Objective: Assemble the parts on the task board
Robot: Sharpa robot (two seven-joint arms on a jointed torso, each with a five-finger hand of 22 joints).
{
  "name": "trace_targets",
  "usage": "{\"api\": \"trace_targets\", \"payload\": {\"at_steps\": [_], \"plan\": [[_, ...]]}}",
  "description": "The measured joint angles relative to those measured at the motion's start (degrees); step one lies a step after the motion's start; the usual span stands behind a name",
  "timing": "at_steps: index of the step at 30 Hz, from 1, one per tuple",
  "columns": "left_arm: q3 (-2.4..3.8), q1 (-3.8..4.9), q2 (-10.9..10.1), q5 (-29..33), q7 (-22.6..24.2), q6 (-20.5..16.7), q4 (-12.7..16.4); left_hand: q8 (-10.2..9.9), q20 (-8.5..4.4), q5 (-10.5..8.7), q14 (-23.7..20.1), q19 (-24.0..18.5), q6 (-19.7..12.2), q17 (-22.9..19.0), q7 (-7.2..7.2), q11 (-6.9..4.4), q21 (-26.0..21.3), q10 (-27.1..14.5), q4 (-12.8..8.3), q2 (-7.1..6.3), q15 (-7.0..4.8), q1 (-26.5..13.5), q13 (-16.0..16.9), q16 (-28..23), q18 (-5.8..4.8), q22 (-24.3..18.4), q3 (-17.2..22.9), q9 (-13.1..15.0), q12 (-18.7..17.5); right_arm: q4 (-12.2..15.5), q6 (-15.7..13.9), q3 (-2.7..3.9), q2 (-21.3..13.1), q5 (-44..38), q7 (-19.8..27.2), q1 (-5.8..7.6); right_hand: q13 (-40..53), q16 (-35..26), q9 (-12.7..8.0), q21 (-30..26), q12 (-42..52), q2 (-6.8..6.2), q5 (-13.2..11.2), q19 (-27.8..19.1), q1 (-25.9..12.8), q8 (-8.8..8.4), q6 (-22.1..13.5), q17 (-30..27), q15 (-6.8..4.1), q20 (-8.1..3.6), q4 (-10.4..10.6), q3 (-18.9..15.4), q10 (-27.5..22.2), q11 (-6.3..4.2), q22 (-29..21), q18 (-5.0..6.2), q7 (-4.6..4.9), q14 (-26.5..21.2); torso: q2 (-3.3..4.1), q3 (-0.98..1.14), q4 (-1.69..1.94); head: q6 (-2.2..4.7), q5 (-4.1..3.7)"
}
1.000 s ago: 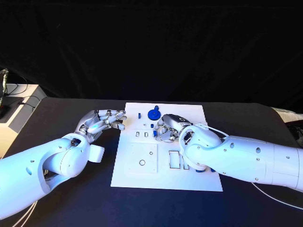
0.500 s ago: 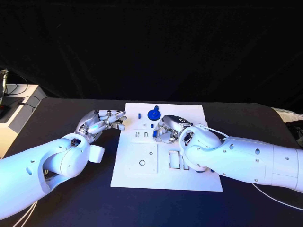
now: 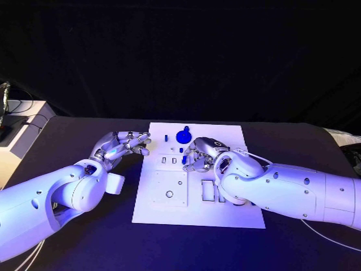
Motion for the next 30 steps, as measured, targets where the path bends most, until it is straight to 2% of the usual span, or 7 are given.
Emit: {"api": "trace_targets", "payload": {"at_steps": [12, 16, 18, 21, 24, 27, 30], "plan": [[0.00, -0.02, 0.41, -1.79, -1.60, 0.47, -0.30, 0.00, 0.00, 0.00, -0.20, 0.00, -1.68, 0.06, 0.40, -0.04, 0.00, -0.58, -0.65, -0.56, 0.20, -0.56, 0.08, 0.63, 0.00, -0.32, -2.57, 0.00, 0.00, 2.79, -2.93, 0.03, -3.36, 0.52, 1.50, -0.10, -2.73, 0.00, 0.00, 0.00, 0.00, -2.60, 0.00, -0.01, 0.94, 0.00, -1.75, 0.10, 0.38, 0.40, 4.45, -1.60, -1.63, 0.42, -0.01, 0.01, 0.55, -0.02, -0.08, 0.14, -0.07, 0.20, 0.29], [0.00, -0.02, 0.73, -3.86, -3.32, 0.43, -0.76, 0.05, -0.91, 0.00, 0.71, 0.92, -1.92, 3.64, 0.45, -0.79, 2.10, 2.91, -0.80, -0.66, -0.70, -1.15, 0.32, 5.46, 0.00, 0.83, -4.61, 0.00, 0.69, 5.48, -4.29, 0.24, -5.90, 1.43, 2.75, 0.20, -3.29, 0.00, 0.00, 0.00, 0.19, -3.00, 0.00, -0.01, 1.34, 0.01, -1.86, 0.10, 0.59, 0.40, 6.17, -2.83, -1.86, 0.22, -0.01, 0.00, 0.64, -0.22, -0.23, 0.29, -0.38, 0.44, 0.61], [0.00, -0.02, 1.10, -5.55, -4.89, 0.38, -1.16, 0.75, -1.51, 0.00, -0.53, 1.01, -1.54, 8.25, 0.10, -1.36, 4.54, 3.92, -1.00, -0.12, -1.33, -1.70, 0.54, 11.25, 0.02, 2.48, -6.00, 0.02, 1.98, 6.65, -5.31, 0.41, -7.23, 2.16, 3.73, 0.47, -3.42, 0.00, 0.00, 0.00, 0.31, -3.00, 0.00, -0.01, 1.34, 0.01, -2.06, 0.10, 0.59, 0.40, 6.39, -2.91, -1.86, 0.22, -0.01, 0.00, 0.47, -0.23, -0.35, 0.38, -0.54, 0.49, 0.75], [0.00, 0.14, 1.76, -8.26, -7.68, 0.36, -1.90, 1.95, -2.51, 0.00, -1.26, 1.63, -0.86, 13.29, -0.58, -2.45, 8.23, 5.84, -0.52, 0.14, -2.20, -3.13, 2.00, 18.52, 0.02, 4.85, -7.54, 0.13, 5.59, 7.64, -6.97, 0.64, -8.80, 4.00, 5.77, 1.07, -3.51, 0.00, 0.00, 0.00, 0.31, -2.98, 0.69, -0.01, 1.36, 0.01, -2.09, 0.08, 0.59, 0.40, 6.37, -2.89, -1.87, 0.22, -0.01, 0.01, 0.47, -0.22, -0.69, 0.63, -0.82, 0.61, 1.04], [-0.03, 0.85, 2.78, -11.83, -11.50, 0.43, -2.90, 3.72, -3.54, 0.00, -1.04, 2.22, -0.08, 17.92, -1.36, -3.26, 12.48, 6.70, 0.35, 0.49, -3.26, -4.62, 5.59, 25.78, 0.02, 7.67, -8.41, 0.35, 11.33, 7.81, -8.69, 0.88, -10.24, 8.04, 9.15, 2.09, -3.67, 0.00, 0.00, -0.31, 0.31, -0.74, 1.96, -0.01, 1.85, 0.01, -1.31, -0.15, 0.58, 0.40, 4.17, -2.79, -2.04, 0.21, -0.01, 0.01, 0.17, -0.22, -1.13, 0.94, -1.14, 0.74, 1.43], [-0.05, 2.42, 4.28, -15.90, -15.88, 0.89, -4.14, 5.86, -4.48, 0.00, -0.62, 2.20, 0.86, 21.48, -2.31, -4.61, 16.85, 5.68, 1.71, 0.68, -4.11, -6.57, 10.77, 32.17, 0.03, 10.67, -9.11, 0.83, 18.28, 7.35, -9.66, 0.99, -11.50, 13.86, 13.07, 3.27, -3.87, -0.55, 0.00, -1.33, 0.31, 1.88, 2.78, -0.01, 0.88, 0.02, 0.56, -0.66, 0.58, 0.40, 1.33, -3.64, -2.36, -0.12, -0.02, 0.00, -0.30, -0.22, -1.60, 1.29, -1.54, 0.82, 1.87], [-0.02, 4.33, 6.01, -20.06, -20.16, 1.93, -5.52, 9.03, -5.18, 0.00, -0.63, 2.04, 0.30, 24.66, -3.00, -5.19, 21.91, 1.68, 3.55, 0.37, -4.75, -7.93, 18.73, 38.58, 0.02, 14.43, -9.31, 2.62, 27.87, 6.82, -10.01, 1.07, -12.54, 19.90, 16.64, 4.20, -3.87, -0.56, 0.30, -1.33, 0.31, 3.15, 3.00, -0.01, 0.03, 1.15, 2.03, -0.55, 0.55, 0.40, 0.42, -4.08, -2.62, -0.43, -0.02, 0.00, -1.24, -0.19, -2.11, 1.63, -1.91, 0.85, 2.27]]}}
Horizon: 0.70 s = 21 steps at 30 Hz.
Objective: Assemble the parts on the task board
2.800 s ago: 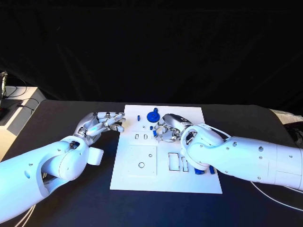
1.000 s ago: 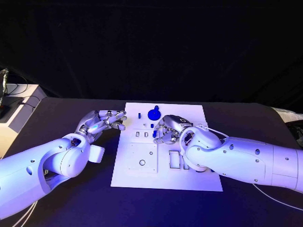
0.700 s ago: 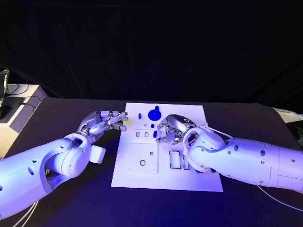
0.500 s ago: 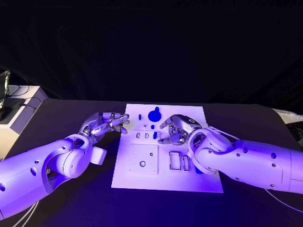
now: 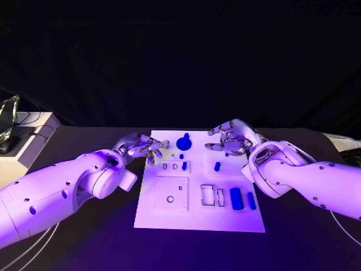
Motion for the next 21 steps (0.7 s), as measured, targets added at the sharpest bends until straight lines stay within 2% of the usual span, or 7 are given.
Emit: {"api": "trace_targets", "payload": {"at_steps": [2, 3, 4, 8, 14, 17, 21], "plan": [[0.00, 1.20, 1.16, -2.73, -2.69, 1.05, -1.00, 1.72, 0.05, 0.00, 0.13, -0.41, -0.53, 0.79, -0.49, -0.26, 1.73, -0.98, 0.67, 0.17, -0.29, -0.30, 3.29, 2.25, 0.22, 1.40, 0.23, 1.16, 4.21, -0.32, 0.00, 0.00, -0.64, 3.70, 1.94, 0.68, 0.05, 0.00, 0.51, 0.00, 0.01, 0.79, 0.21, 0.00, -0.79, 0.71, 1.01, 0.22, -0.44, 0.00, -0.01, 0.00, 0.41, -0.41, 0.00, 0.00, -0.69, 0.17, -0.27, 0.21, -0.18, 0.00, 0.23], [-0.10, 1.94, 1.95, -4.51, -4.37, 1.79, -1.65, 3.47, 0.05, 0.00, 0.24, -0.41, -1.16, 1.22, -0.58, -0.47, 2.84, -2.26, 1.16, 0.16, -0.41, -0.29, 5.62, 3.60, 1.21, 2.43, 0.40, 2.67, 6.78, -0.53, 0.00, 0.01, -0.99, 5.86, 3.00, 1.13, 0.16, 0.00, 0.91, 0.00, 0.31, 1.03, 0.21, 0.00, -1.03, 0.99, 1.73, 0.34, -0.70, -0.03, -0.24, -0.23, 0.52, -0.52, 0.00, 0.00, -0.94, 0.08, -0.46, 0.32, -0.28, -0.07, 0.37], [-0.27, 2.50, 2.54, -5.81, -5.61, 2.37, -2.09, 4.59, 0.05, 0.00, 0.47, -0.37, -1.66, 1.40, -0.80, -0.55, 3.52, -2.50, 1.42, 0.17, -0.60, -0.29, 6.96, 4.36, 1.43, 3.44, 0.49, 3.71, 8.37, -0.69, 0.01, 0.05, -1.21, 7.33, 3.68, 1.42, 0.25, 0.00, 1.36, 0.14, 0.38, 1.41, 0.21, -0.07, -1.41, 1.20, 2.12, 0.39, -0.71, -0.22, -0.34, -0.34, 0.71, -0.71, 0.00, 0.00, -1.19, 0.07, -0.60, 0.42, -0.37, -0.14, 0.46], [-1.47, 4.90, 5.24, -10.90, -10.69, 5.27, -4.07, 7.36, 0.14, 0.00, 2.77, 4.26, -2.56, 4.01, -1.60, -1.05, 7.05, -2.00, 1.80, -0.14, -0.87, -0.59, 9.91, 8.04, 1.42, 10.75, 0.84, 6.79, 11.67, -1.52, 0.14, 0.13, -1.76, 12.30, 5.78, 2.27, 0.52, 0.00, 3.82, 0.28, 0.38, 2.40, 0.27, 0.00, -1.95, 1.37, 2.58, 0.51, -0.91, -0.83, -1.40, -1.40, 0.79, -0.80, 0.00, 0.00, -1.26, 0.28, -1.15, 0.74, -0.75, -0.40, 0.80], [-2.66, 7.86, 9.35, -17.27, -18.33, 11.92, -7.23, 8.17, 0.27, 0.00, 3.63, 6.16, -2.97, 6.66, -1.71, -1.39, 8.52, -1.66, 3.03, 0.24, -1.09, -1.42, 11.76, 10.46, 1.43, 15.47, 0.06, 9.04, 12.25, -3.53, 0.64, 0.13, -1.91, 16.71, 7.37, 2.83, 0.67, 0.00, 5.34, 0.27, 0.38, 3.01, 1.11, 0.00, -2.10, 0.23, 2.30, 0.51, -0.91, -0.84, -2.13, -1.84, 0.70, -0.89, -0.01, 0.01, -0.97, 0.28, -1.76, 1.13, -1.25, -0.59, 1.41], [-3.21, 8.62, 11.02, -19.06, -20.98, 14.66, -8.85, 8.17, 0.18, 0.00, 4.37, 7.37, -2.97, 7.77, -1.71, -1.61, 9.22, -1.44, 3.35, 0.49, -1.20, -1.68, 12.33, 11.60, 1.43, 17.39, -0.26, 9.42, 12.76, -4.29, 0.85, 0.13, -1.86, 17.89, 7.77, 2.95, 0.68, 0.00, 5.65, 0.27, 0.38, 3.01, 1.87, 0.00, -2.10, 0.04, 2.30, 0.51, -0.91, -0.83, -2.20, -1.91, 0.69, -0.90, -0.01, 0.01, -0.97, 0.28, -2.03, 1.33, -1.43, -0.80, 1.66], [-4.62, 9.78, 13.54, -21.05, -24.66, 18.63, -11.35, 8.51, 0.17, 0.00, 4.45, 7.90, -2.61, 8.73, -2.07, -1.58, 9.38, -1.21, 3.34, 0.54, -1.29, -2.48, 13.27, 12.40, 1.42, 19.18, -0.26, 10.05, 13.15, -5.14, 1.12, 0.15, -1.64, 19.34, 8.22, 3.06, 0.67, 0.00, 5.72, 0.27, 0.15, 3.01, 2.23, 0.00, -2.10, -0.19, 2.30, 0.51, -0.91, -0.83, -2.20, -1.91, 0.68, -0.90, -0.01, 0.00, -0.97, 0.28, -2.21, 1.49, -1.63, -1.08, 1.90]]}}
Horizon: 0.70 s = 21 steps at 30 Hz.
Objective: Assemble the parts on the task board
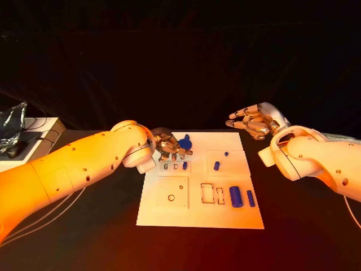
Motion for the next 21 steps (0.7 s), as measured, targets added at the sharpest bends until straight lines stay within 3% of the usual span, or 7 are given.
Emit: {"api": "trace_targets", "payload": {"at_steps": [6, 13, 21], "plan": [[-0.88, 1.18, 3.15, -2.27, -4.30, 5.35, -3.29, 1.35, -0.41, 0.00, 0.21, 0.42, -0.25, 0.59, -0.58, -0.19, -0.10, 0.20, 1.76, -0.68, -0.22, -1.73, 0.95, 0.27, 0.00, 1.85, -0.02, 6.14, 0.03, -0.64, 0.33, 0.02, 0.37, 1.36, 0.23, 0.11, 0.00, 0.00, 0.14, -0.01, 0.00, -0.02, 0.10, 0.00, -0.02, 0.00, -0.19, 0.00, 0.00, 0.00, -0.15, -0.15, 0.00, 0.00, 0.00, 0.00, 0.18, 0.00, -0.06, 0.14, -0.32, -0.44, 0.30], [-1.10, 1.93, 4.86, -4.03, -7.18, 8.84, -5.71, 2.14, -0.56, 0.00, 0.41, 0.97, -0.66, 1.12, -0.98, -0.50, -1.15, 0.51, 3.46, -0.90, -0.42, -2.41, 1.17, 0.28, 0.00, 3.83, -1.55, 12.29, 0.03, -1.04, 0.59, 0.02, 0.66, 1.98, 0.21, 0.21, -0.01, 0.00, 0.26, -0.03, 0.00, -0.32, 0.10, 0.00, -0.30, -0.28, -0.20, -0.01, 0.00, 0.01, -0.15, -0.16, 0.00, 0.01, 0.00, 0.00, 0.17, 0.00, 0.08, 0.04, -0.42, -0.74, 0.23], [-1.15, 2.28, 5.80, -4.99, -8.66, 10.62, -6.11, 2.14, -0.51, 0.00, 0.61, 1.33, -0.45, 1.92, -1.19, -0.71, -1.74, 0.71, 3.96, -0.90, -0.63, -2.41, 0.43, 0.89, -0.01, 5.51, -2.05, 15.29, 0.03, -1.30, 0.80, 0.02, 0.76, 2.08, 0.03, 0.25, 0.04, 0.00, 0.40, -0.03, 0.00, -0.32, 0.33, 0.00, -0.30, -0.28, -0.21, -0.01, 0.01, 0.01, -0.15, -0.16, 0.01, 0.01, 0.05, 0.00, 0.16, 0.00, 0.36, 0.01, -0.60, -0.93, 0.16]]}}
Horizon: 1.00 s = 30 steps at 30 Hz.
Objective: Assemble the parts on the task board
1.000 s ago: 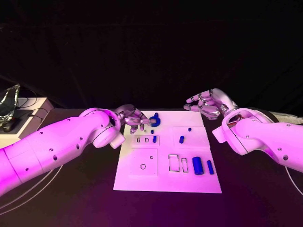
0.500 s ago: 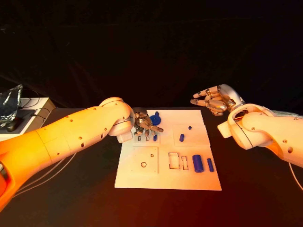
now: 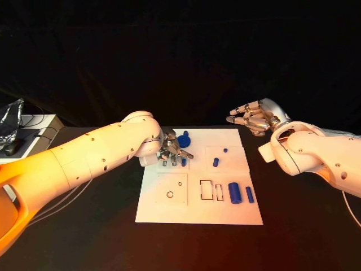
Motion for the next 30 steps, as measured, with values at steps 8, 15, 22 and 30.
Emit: {"api": "trace_targets", "payload": {"at_steps": [8, 15, 22, 30], "plan": [[0.00, 0.17, 0.53, -0.42, -0.60, 0.95, -0.99, 0.00, -0.20, 0.00, 0.00, 0.20, -0.21, 0.44, -0.21, -0.21, -0.76, 0.21, -0.17, 0.18, 0.00, -0.17, -1.29, 0.22, 0.00, 1.19, 0.53, 2.04, 0.44, -0.22, 0.22, 0.00, 0.11, 0.00, -0.22, 0.02, 0.00, 0.00, 0.11, 0.00, 0.00, 0.00, 0.30, 0.00, 0.00, 0.00, -0.01, -0.01, 0.00, 0.00, 0.00, 0.00, 0.01, 0.01, -0.01, 0.00, -0.01, 0.00, 0.12, -0.04, -0.03, -0.17, -0.07], [-0.09, 0.18, 1.08, -0.82, -0.77, 1.32, -1.73, 0.00, 0.00, 0.00, -0.01, 0.40, -0.21, 0.30, -0.21, -0.20, -1.14, 0.20, -0.79, 0.15, 0.00, -0.15, -1.87, 0.22, 0.00, 2.09, 2.57, 2.49, 0.76, -0.24, 0.36, 0.00, 0.14, -0.04, -0.44, 0.02, -0.01, 0.00, 0.11, 0.00, 0.00, 0.00, 0.32, 0.00, 0.00, 0.00, -0.02, -0.01, 0.00, 0.00, 0.00, 0.00, 0.01, 0.01, -0.01, 0.00, -0.02, 0.00, 0.18, -0.10, -0.04, -0.33, -0.10], [-0.11, 0.18, 1.10, -1.16, -0.84, 1.66, -1.98, 0.00, -0.20, 0.00, -0.01, 0.61, -0.21, 0.53, -0.21, -0.20, -1.38, 0.20, -0.97, 0.15, 0.00, -0.15, -2.04, 0.22, 0.00, 2.43, 2.85, 2.72, 0.84, -0.24, 0.43, 0.00, 0.10, -0.08, -0.56, 0.02, -0.02, 0.00, 0.19, -0.01, 0.00, 0.00, 0.32, 0.00, 0.01, 0.00, -0.02, -0.01, 0.01, 0.01, 0.00, 0.00, 0.10, 0.10, -0.01, 0.00, -0.03, 0.00, 0.18, -0.10, -0.04, -0.51, -0.18], [-0.13, 0.18, 1.47, -1.31, -0.84, 1.81, -2.45, 0.00, -0.21, 0.00, -0.01, 0.60, -0.21, 0.52, -0.21, -0.19, -1.60, 0.20, -1.24, 0.15, 0.00, -0.15, -2.15, 0.22, 0.00, 2.60, 3.44, 2.83, 0.84, -0.31, 0.52, 0.00, 0.23, -0.10, -0.67, 0.03, -0.02, 0.00, 0.22, -0.01, 0.00, 0.00, 0.32, 0.00, 0.01, 0.00, -0.06, -0.02, 0.01, 0.01, 0.01, 0.00, 0.10, 0.10, -0.02, 0.00, -0.06, 0.00, 0.23, -0.10, -0.01, -0.59, -0.29]]}}
